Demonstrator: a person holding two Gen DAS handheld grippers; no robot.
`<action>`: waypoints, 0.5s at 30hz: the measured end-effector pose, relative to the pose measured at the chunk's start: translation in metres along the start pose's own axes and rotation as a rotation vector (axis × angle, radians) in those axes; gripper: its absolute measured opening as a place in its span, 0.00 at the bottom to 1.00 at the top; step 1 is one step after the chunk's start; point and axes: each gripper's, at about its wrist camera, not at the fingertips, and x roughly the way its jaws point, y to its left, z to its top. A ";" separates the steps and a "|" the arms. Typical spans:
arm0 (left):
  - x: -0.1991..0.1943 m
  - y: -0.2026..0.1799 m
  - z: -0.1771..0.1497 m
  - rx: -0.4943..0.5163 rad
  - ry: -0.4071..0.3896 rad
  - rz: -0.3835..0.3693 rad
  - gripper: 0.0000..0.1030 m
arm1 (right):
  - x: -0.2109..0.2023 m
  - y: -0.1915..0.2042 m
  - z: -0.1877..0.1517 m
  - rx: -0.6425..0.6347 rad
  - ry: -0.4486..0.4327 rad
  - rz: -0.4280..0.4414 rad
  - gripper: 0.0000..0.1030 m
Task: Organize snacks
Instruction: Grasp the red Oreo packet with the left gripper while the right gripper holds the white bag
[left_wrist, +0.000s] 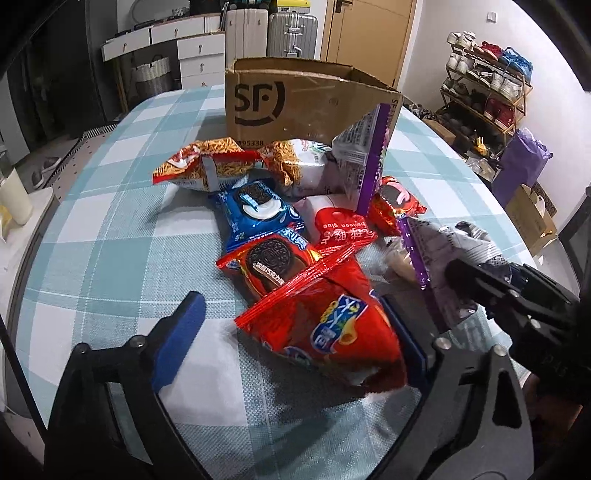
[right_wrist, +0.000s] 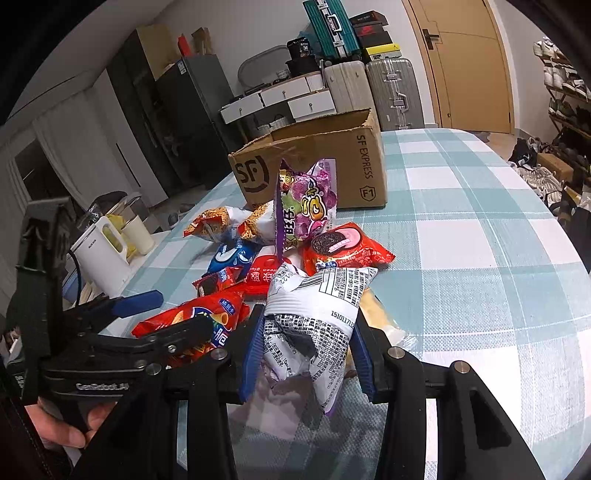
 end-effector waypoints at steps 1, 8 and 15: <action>0.001 0.001 0.000 -0.002 -0.001 -0.008 0.78 | 0.000 0.000 0.000 0.001 0.001 0.000 0.42; 0.010 0.013 -0.007 -0.030 0.010 -0.143 0.31 | 0.001 -0.001 -0.001 0.006 0.005 -0.002 0.42; 0.011 0.021 -0.003 -0.036 -0.005 -0.205 0.27 | 0.001 0.002 0.000 0.000 0.002 -0.001 0.42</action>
